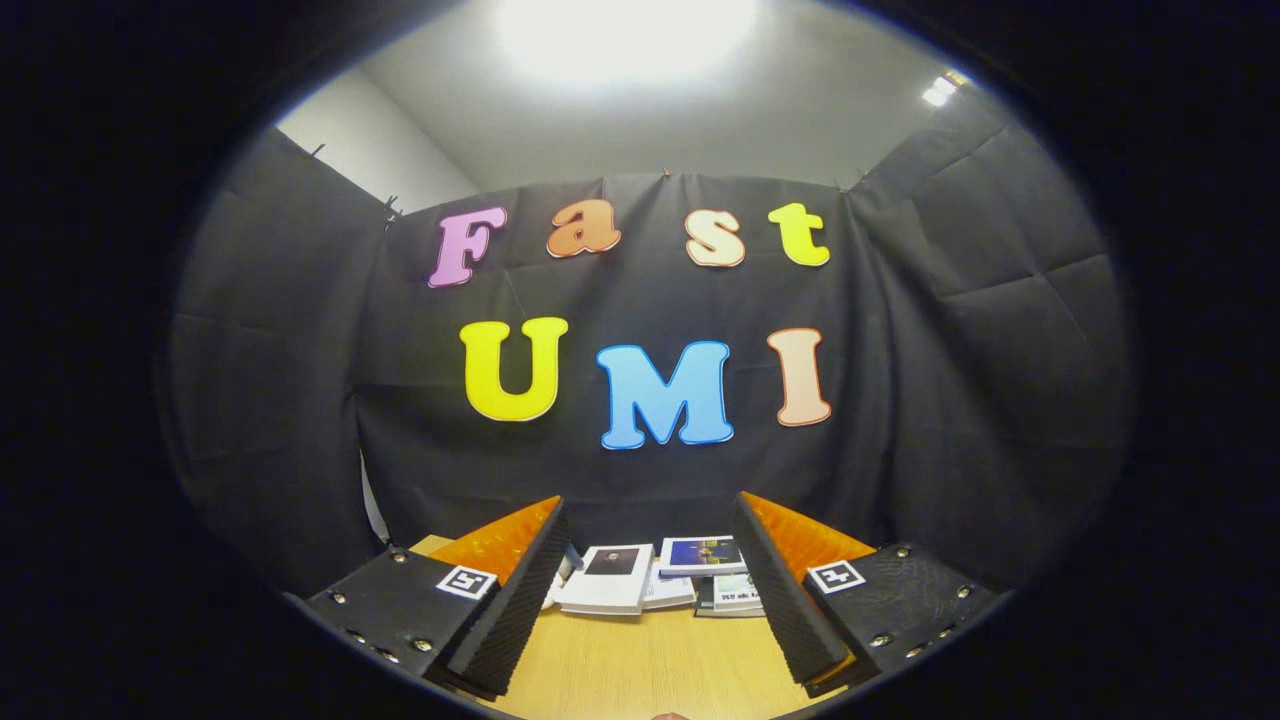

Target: Open the storage box then place both shoes into the box .Put the left shoe in first, then the right shoe, with the right side of both shoes facing outward in a uniform manner.

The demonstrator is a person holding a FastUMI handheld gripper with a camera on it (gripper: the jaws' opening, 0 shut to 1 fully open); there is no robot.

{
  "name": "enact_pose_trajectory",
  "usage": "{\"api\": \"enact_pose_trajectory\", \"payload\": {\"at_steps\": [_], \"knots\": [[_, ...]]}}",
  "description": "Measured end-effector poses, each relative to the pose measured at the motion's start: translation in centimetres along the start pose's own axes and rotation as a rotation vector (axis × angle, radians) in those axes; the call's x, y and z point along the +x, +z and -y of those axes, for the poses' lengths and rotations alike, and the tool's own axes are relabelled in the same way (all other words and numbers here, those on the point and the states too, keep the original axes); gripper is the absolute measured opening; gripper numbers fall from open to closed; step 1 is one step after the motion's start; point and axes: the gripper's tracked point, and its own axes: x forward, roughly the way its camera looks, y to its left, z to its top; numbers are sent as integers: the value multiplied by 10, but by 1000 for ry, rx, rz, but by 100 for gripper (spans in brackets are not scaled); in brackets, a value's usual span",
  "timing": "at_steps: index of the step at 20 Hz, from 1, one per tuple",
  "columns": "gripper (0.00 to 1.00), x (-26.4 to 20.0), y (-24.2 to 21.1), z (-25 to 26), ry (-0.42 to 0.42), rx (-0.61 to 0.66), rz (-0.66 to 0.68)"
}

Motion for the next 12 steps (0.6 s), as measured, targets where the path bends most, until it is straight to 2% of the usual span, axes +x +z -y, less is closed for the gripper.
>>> {"api": "enact_pose_trajectory", "payload": {"at_steps": [4, 12], "knots": [[98, 1, 15, 5, -8, -22, 35], [98, 11, 9, 6, 13, -1, 24]]}}
